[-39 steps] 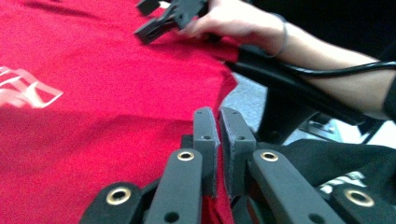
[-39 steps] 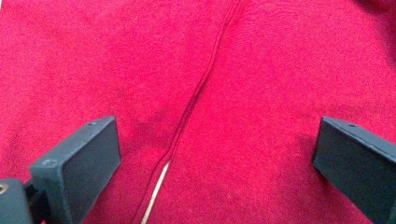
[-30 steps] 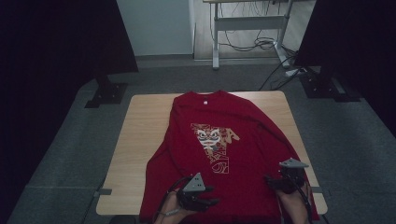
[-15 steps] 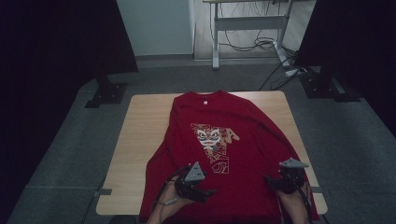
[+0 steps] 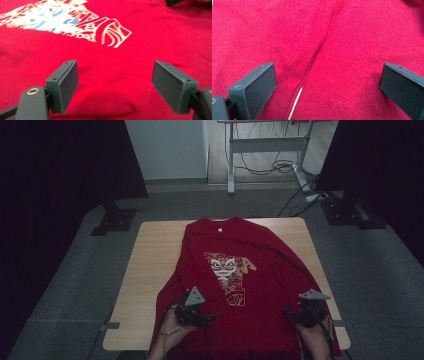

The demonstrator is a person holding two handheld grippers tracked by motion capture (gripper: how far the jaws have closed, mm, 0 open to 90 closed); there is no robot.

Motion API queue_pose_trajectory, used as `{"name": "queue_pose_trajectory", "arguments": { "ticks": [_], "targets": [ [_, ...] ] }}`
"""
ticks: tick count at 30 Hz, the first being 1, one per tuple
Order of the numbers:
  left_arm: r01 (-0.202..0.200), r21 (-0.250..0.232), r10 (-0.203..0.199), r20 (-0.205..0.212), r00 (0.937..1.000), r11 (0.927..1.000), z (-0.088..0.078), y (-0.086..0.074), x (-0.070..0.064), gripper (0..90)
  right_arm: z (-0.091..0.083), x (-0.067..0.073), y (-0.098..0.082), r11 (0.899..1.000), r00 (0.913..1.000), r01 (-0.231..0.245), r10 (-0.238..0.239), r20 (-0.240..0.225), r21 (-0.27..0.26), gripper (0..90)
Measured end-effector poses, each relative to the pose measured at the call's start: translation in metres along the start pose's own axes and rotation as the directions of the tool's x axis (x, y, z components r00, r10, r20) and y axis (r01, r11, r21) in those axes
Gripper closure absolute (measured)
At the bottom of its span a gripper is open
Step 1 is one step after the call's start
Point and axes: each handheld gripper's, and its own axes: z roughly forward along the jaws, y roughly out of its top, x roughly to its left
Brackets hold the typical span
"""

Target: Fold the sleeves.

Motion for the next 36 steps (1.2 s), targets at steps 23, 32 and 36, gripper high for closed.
{"name": "queue_pose_trajectory", "arguments": {
  "ticks": [23, 32, 36],
  "targets": [
    [0.196, -0.049, -0.202, -0.236, 0.9506, 0.9795, -0.034, -0.039, 0.065, 15.5, 0.0, 0.0, 0.0, 1.0, 1.0, 0.0, 0.0, 0.0, 0.0, 0.6],
    [0.252, -0.022, -0.246, -0.308, 0.919, 0.9676, -0.037, -0.06, 0.086, 13.3, 0.0, 0.0, 0.0, 1.0, 1.0, 0.0, 0.0, -0.001, 0.0, 0.6],
    [0.285, 0.017, -0.262, -0.34, 0.9029, 0.9584, -0.031, -0.073, 0.096, 12.6, 0.0, 0.0, 0.0, 1.0, 1.0, 0.0, 0.0, -0.001, 0.0, 0.6]
  ]
}}
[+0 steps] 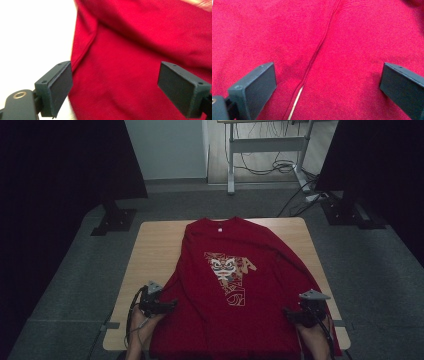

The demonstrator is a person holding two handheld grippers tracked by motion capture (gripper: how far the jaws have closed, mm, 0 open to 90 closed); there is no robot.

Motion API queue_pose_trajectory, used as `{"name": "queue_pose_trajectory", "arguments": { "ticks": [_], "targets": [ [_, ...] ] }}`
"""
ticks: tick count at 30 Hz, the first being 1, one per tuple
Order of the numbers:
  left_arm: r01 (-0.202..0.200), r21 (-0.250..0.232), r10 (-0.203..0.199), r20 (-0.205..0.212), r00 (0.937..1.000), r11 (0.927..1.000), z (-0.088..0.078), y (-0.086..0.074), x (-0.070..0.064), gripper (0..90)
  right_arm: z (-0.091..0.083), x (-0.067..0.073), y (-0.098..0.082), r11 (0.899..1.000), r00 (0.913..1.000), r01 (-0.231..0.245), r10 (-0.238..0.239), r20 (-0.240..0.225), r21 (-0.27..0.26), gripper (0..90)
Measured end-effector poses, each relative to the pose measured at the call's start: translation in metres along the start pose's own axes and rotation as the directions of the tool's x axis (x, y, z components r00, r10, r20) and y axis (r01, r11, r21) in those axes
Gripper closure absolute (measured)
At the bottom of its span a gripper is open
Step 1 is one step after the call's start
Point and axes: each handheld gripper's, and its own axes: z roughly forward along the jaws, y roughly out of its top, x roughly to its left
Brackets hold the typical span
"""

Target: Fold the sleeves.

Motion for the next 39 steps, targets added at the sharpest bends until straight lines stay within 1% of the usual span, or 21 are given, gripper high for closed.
{"name": "queue_pose_trajectory", "arguments": {
  "ticks": [3, 5, 6, 8, 9, 10, 11, 12, 19, 20, 23, 24, 25, 26, 27, 28, 32, 33, 34, 37, 39],
  "targets": [
    [0.0, 0.0, 0.0, 0.0, 1.0, 1.0, 0.0, 0.0, 0.0, 12.6, 0.0, 0.0, 0.0, 1.0, 1.0, 0.0, 0.0, 0.0, 0.0, 0.6],
    [0.007, 0.021, -0.007, -0.017, 0.9998, 0.9997, 0.006, -0.006, 0.005, 12.2, 0.0, 0.0, 0.0, 1.0, 1.0, 0.0, 0.0, 0.0, 0.0, 0.6],
    [0.007, 0.021, -0.007, -0.017, 0.9998, 0.9997, 0.006, -0.006, 0.005, 10.4, 0.0, 0.0, 0.0, 1.0, 1.0, 0.0, 0.0, 0.0, 0.0, 0.6],
    [0.007, 0.021, -0.007, -0.017, 0.9998, 0.9997, 0.006, -0.006, 0.005, 10.4, 0.0, 0.0, 0.0, 1.0, 1.0, -0.001, 0.001, -0.001, 0.0, 0.6],
    [0.015, -0.004, -0.015, -0.015, 0.9998, 0.9999, 0.007, -0.009, 0.008, 10.4, 0.0, 0.0, 0.0, 1.0, 1.0, -0.001, 0.001, -0.001, 0.0, 0.6],
    [0.015, -0.004, -0.015, -0.015, 0.9998, 0.9999, 0.007, -0.009, 0.008, 8.3, 0.0, 0.0, 0.0, 1.0, 1.0, -0.001, 0.001, -0.001, 0.0, 0.6],
    [0.015, -0.004, -0.015, -0.015, 0.9998, 0.9999, 0.007, -0.009, 0.008, 8.3, 0.0, 0.0, 0.0, 1.0, 1.0, -0.001, 0.001, -0.002, 0.0, 0.6],
    [0.012, -0.015, -0.013, -0.02, 0.9997, 0.9998, 0.007, -0.011, 0.009, 7.1, 0.0, 0.0, 0.0, 1.0, 1.0, -0.002, 0.002, -0.002, -0.001, 0.8],
    [0.013, -0.014, -0.014, -0.021, 0.9997, 0.9998, 0.007, -0.011, 0.009, 6.8, -0.001, -0.001, 0.0, 1.0, 1.0, -0.006, 0.006, -0.004, -0.005, 2.4],
    [0.022, -0.007, -0.022, -0.03, 0.9993, 0.9997, 0.008, -0.01, 0.009, 5.2, -0.002, -0.003, 0.0, 1.0, 0.9996, -0.019, 0.018, -0.022, -0.018, 5.2],
    [0.026, -0.006, -0.026, -0.033, 0.9991, 0.9997, 0.008, -0.01, 0.009, 4.0, -0.003, -0.004, 0.0, 0.999, 0.9994, -0.025, 0.024, -0.026, -0.02, 6.1],
    [0.026, -0.006, -0.026, -0.033, 0.9991, 0.9997, 0.008, -0.01, 0.009, 4.0, -0.005, -0.006, 0.002, 0.999, 0.9989, -0.034, 0.032, -0.033, -0.034, 6.1],
    [0.026, -0.006, -0.026, -0.033, 0.9991, 0.9997, 0.008, -0.01, 0.009, 4.0, -0.005, -0.006, 0.002, 0.999, 0.9989, -0.034, 0.032, -0.033, -0.034, 7.2],
    [0.036, -0.002, -0.036, -0.044, 0.9984, 0.9994, 0.008, -0.01, 0.008, 4.0, -0.005, -0.006, 0.002, 0.999, 0.9989, -0.034, 0.032, -0.033, -0.034, 7.2],
    [0.04, -0.001, -0.04, -0.048, 0.9981, 0.9992, 0.008, -0.01, 0.008, 2.8, -0.008, -0.008, 0.006, 0.997, 0.9985, -0.048, 0.046, -0.03, -0.062, 7.6],
    [0.039, -0.001, -0.039, -0.048, 0.9981, 0.9992, 0.008, -0.01, 0.008, 2.8, -0.009, -0.01, 0.008, 0.996, 0.9978, -0.061, 0.059, -0.03, -0.071, 7.6],
    [0.044, 0.001, -0.044, -0.054, 0.9976, 0.999, 0.008, -0.01, 0.007, 2.6, -0.009, -0.012, 0.009, 0.995, 0.997, -0.072, 0.069, -0.034, -0.074, 7.8],
    [0.045, 0.003, -0.045, -0.055, 0.9975, 0.999, 0.008, -0.01, 0.008, 1.6, -0.008, -0.017, 0.013, 0.994, 0.996, -0.083, 0.08, -0.039, -0.073, 10.0],
    [0.045, 0.003, -0.045, -0.055, 0.9975, 0.999, 0.008, -0.01, 0.008, 1.3, -0.008, -0.017, 0.013, 0.994, 0.996, -0.083, 0.08, -0.039, -0.073, 10.0],
    [0.05, 0.004, -0.049, -0.058, 0.9971, 0.9988, 0.009, -0.01, 0.008, 0.7, -0.005, -0.025, 0.021, 0.994, 0.996, -0.087, 0.086, -0.027, -0.068, 10.4],
    [0.051, 0.004, -0.051, -0.059, 0.9969, 0.9987, 0.009, -0.01, 0.008, 0.6, -0.004, -0.026, 0.022, 0.994, 0.9962, -0.086, 0.085, -0.023, -0.07, 10.4]
  ]
}}
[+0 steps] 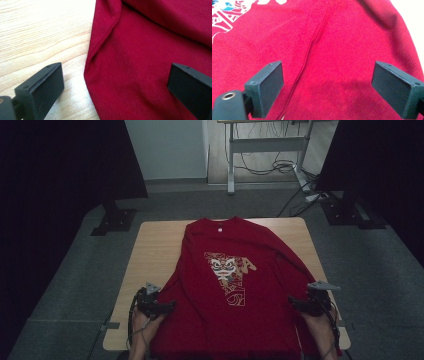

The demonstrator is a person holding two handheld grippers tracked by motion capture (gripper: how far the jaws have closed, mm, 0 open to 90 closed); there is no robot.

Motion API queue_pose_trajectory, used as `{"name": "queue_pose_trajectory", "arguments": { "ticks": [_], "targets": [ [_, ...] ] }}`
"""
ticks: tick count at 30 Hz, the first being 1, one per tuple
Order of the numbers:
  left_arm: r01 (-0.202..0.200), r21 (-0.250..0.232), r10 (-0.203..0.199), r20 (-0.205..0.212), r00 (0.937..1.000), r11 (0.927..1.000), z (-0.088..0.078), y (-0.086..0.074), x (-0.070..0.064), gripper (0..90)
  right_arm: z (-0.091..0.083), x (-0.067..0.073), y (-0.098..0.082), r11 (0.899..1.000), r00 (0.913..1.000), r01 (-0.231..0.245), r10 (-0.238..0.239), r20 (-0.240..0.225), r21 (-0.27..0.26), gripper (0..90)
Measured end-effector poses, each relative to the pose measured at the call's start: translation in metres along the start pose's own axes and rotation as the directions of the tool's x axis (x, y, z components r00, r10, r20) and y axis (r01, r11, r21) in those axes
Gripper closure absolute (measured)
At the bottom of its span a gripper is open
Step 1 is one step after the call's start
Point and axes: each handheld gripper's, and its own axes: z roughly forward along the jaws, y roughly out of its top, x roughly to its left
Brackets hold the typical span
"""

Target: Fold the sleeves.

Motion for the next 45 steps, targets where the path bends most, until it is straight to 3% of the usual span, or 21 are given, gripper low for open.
{"name": "queue_pose_trajectory", "arguments": {
  "ticks": [12, 15, 27, 32, 35, 36, 37, 40, 42, 43, 45],
  "targets": [
    [0.002, 0.002, -0.002, -0.002, 1.0, 1.0, 0.0, 0.0, 0.0, 0.0, 0.01, -0.014, 0.017, 1.0, 0.9992, -0.005, 0.005, 0.041, -0.017, 8.7],
    [0.002, 0.002, -0.002, -0.002, 1.0, 1.0, 0.0, 0.0, 0.0, 0.0, 0.02, -0.02, 0.028, 1.0, 0.9987, 0.003, -0.003, 0.05, -0.005, 8.7],
    [0.002, 0.002, -0.002, -0.002, 1.0, 1.0, 0.0, 0.0, 0.0, 0.0, 0.039, -0.032, 0.041, 1.0, 0.9976, 0.015, -0.016, 0.067, 0.013, 9.4],
    [0.002, 0.002, -0.002, -0.002, 1.0, 1.0, 0.0, 0.0, 0.0, 0.0, 0.045, -0.037, 0.044, 0.999, 0.9947, 0.028, -0.03, 0.098, 0.026, 10.5],
    [0.002, 0.002, -0.002, -0.002, 1.0, 1.0, 0.0, 0.0, 0.0, 0.0, 0.048, -0.043, 0.045, 1.0, 0.9929, 0.019, -0.022, 0.117, 0.024, 11.6],
    [0.002, 0.002, -0.002, -0.002, 1.0, 1.0, 0.0, 0.0, 0.0, 0.0, 0.054, -0.052, 0.045, 0.999, 0.9909, -0.004, -0.002, 0.135, 0.041, 11.6],
    [0.002, 0.002, -0.002, -0.002, 1.0, 1.0, 0.0, 0.0, 0.0, 0.0, 0.059, -0.058, 0.043, 0.998, 0.9884, -0.027, 0.018, 0.151, 0.057, 18.5],
    [0.002, 0.002, -0.002, -0.002, 1.0, 1.0, 0.0, 0.0, 0.0, 0.0, 0.06, -0.062, 0.041, 0.998, 0.989, -0.044, 0.037, 0.143, 0.051, 22.8],
    [0.002, 0.002, -0.002, -0.002, 1.0, 1.0, 0.0, 0.0, 0.0, 0.0, 0.059, -0.063, 0.041, 0.998, 0.9902, -0.039, 0.033, 0.136, 0.041, 22.8],
    [0.002, 0.002, -0.002, -0.002, 1.0, 1.0, 0.0, 0.0, 0.0, 0.0, 0.059, -0.063, 0.041, 0.998, 0.9902, -0.039, 0.033, 0.136, 0.041, 31.8],
    [0.002, 0.002, -0.002, -0.002, 1.0, 1.0, 0.0, 0.0, 0.0, 0.0, 0.057, -0.061, 0.041, 0.999, 0.9926, -0.032, 0.028, 0.118, 0.036, 31.8]
  ]
}}
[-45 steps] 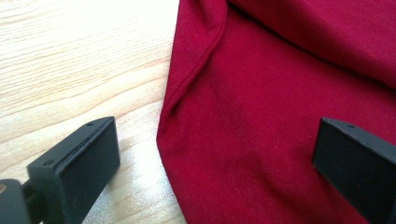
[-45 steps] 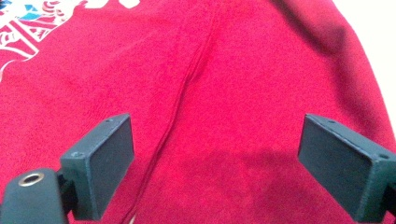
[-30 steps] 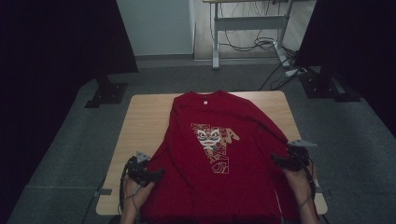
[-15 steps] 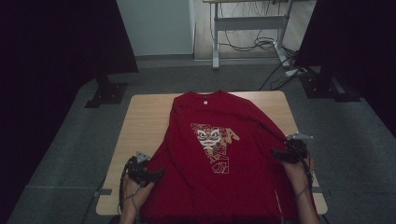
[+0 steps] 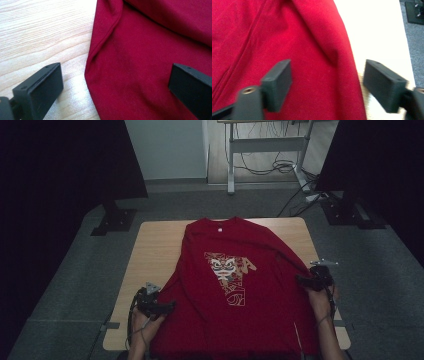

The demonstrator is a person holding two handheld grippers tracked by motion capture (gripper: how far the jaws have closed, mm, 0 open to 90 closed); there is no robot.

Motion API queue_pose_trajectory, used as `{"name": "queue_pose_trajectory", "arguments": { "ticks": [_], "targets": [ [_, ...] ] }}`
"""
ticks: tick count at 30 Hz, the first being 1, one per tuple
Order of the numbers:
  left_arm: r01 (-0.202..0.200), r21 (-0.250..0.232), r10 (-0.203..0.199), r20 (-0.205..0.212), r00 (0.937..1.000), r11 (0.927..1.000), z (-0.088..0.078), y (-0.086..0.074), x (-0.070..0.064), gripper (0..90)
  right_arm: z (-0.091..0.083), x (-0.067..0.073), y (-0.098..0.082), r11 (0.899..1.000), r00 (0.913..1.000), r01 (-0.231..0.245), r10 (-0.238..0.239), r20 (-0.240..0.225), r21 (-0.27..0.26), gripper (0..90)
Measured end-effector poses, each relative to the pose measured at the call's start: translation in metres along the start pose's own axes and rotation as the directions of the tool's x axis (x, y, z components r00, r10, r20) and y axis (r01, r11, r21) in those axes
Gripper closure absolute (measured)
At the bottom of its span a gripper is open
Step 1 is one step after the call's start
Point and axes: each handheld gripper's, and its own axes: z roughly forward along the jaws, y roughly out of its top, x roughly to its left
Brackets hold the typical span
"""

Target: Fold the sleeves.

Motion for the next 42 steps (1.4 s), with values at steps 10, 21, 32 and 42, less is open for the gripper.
{"name": "queue_pose_trajectory", "arguments": {
  "ticks": [10, 21, 32, 42],
  "targets": [
    [0.0, 0.0, 0.0, 0.0, 1.0, 1.0, 0.0, 0.0, 0.0, 0.0, -0.007, 0.005, 0.003, 1.0, 0.9997, -0.015, 0.014, -0.018, -0.006, 83.7],
    [0.0, 0.0, 0.0, 0.0, 1.0, 1.0, 0.0, 0.0, 0.0, 0.0, -0.04, 0.037, 0.019, 0.993, 0.9953, 0.026, -0.036, -0.09, -0.115, 85.5],
    [0.0, 0.0, 0.0, 0.0, 1.0, 1.0, 0.0, 0.0, 0.0, 0.0, -0.067, 0.095, 0.041, 0.967, 0.9718, 0.145, -0.179, -0.153, -0.209, 85.5],
    [0.0, 0.0, 0.0, 0.0, 1.0, 1.0, 0.0, 0.0, 0.0, 0.0, -0.056, 0.166, 0.043, 0.944, 0.9091, 0.258, -0.309, -0.28, -0.204, 85.1]
  ]
}}
